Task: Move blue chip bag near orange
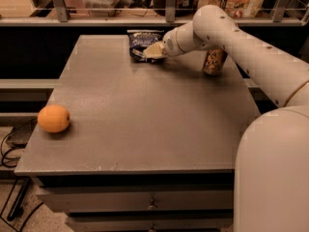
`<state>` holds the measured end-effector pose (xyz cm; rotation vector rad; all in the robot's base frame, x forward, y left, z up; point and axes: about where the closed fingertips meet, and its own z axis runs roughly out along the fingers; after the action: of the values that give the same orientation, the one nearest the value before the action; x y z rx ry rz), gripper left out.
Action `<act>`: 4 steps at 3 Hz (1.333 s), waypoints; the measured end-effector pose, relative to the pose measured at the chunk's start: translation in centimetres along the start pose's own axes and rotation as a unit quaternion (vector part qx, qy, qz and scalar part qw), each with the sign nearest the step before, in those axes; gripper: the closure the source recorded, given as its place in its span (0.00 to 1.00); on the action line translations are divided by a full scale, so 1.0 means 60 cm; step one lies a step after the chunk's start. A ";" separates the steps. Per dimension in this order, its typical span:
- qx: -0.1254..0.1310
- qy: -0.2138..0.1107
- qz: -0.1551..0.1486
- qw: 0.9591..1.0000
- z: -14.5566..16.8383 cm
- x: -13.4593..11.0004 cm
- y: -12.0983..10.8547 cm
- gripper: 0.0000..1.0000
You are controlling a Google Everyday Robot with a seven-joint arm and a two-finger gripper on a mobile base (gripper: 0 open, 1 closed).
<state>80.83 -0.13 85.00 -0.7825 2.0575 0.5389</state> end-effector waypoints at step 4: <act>-0.115 -0.006 -0.198 0.973 -0.158 -0.053 0.244 1.00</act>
Offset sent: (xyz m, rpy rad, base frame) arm -0.0930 0.0310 0.0834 -0.0933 -0.1729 0.1937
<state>66.74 5.46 94.16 -1.2880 1.7786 0.5561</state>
